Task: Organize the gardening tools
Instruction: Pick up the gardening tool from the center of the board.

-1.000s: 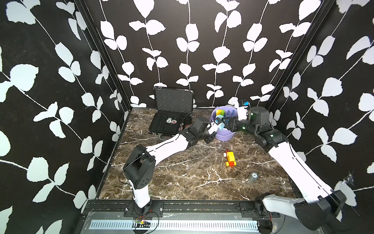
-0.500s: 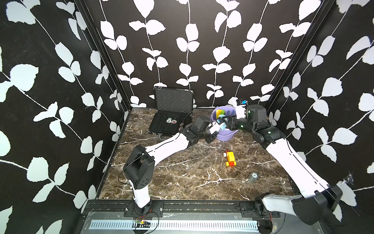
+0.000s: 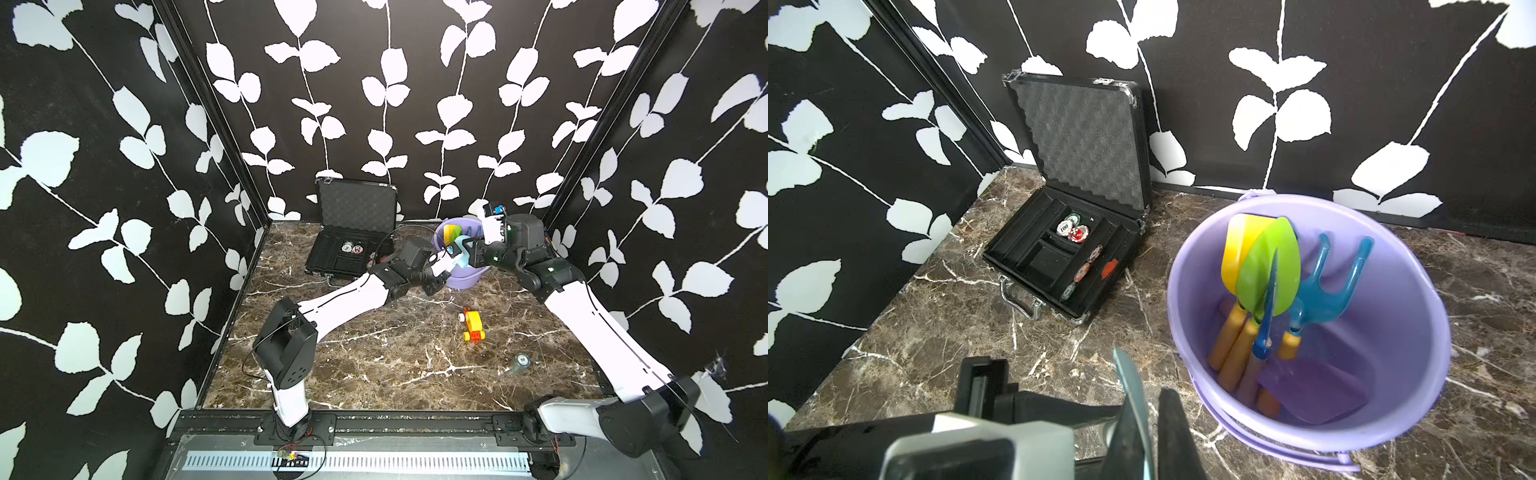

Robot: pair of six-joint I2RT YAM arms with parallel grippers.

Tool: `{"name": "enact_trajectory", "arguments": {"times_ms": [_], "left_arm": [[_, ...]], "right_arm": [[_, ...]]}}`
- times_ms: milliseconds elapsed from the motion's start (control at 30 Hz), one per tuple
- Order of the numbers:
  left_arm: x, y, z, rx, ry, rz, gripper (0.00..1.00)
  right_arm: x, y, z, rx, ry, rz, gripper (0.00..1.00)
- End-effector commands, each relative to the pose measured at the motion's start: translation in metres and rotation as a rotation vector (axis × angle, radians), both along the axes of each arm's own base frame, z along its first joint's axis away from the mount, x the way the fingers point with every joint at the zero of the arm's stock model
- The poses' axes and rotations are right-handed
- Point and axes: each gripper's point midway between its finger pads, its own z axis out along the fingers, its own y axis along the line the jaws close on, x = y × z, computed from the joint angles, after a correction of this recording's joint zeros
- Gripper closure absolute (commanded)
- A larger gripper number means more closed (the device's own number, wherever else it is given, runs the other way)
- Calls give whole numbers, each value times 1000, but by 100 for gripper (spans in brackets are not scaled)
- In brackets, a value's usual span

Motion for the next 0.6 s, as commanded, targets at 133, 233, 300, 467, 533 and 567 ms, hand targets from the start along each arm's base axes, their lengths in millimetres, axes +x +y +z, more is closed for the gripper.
{"name": "enact_trajectory", "arguments": {"times_ms": [133,233,300,467,533,567], "left_arm": [[-12,2,58,-172,-78,-11,46],[-14,8,64,-189,-87,5,19],[-14,12,67,-195,-97,21,2],[-20,28,75,-249,-116,65,1],[-21,37,78,-262,-129,97,1],[-22,42,78,-262,-133,114,1]], "right_arm": [[12,-5,36,-44,-120,-36,100],[19,-11,45,-69,-153,-67,100],[21,-15,56,-80,-186,-90,100],[28,-25,86,-95,-261,-150,100],[32,-31,97,-108,-296,-188,100],[35,-35,103,-116,-316,-211,100]]}}
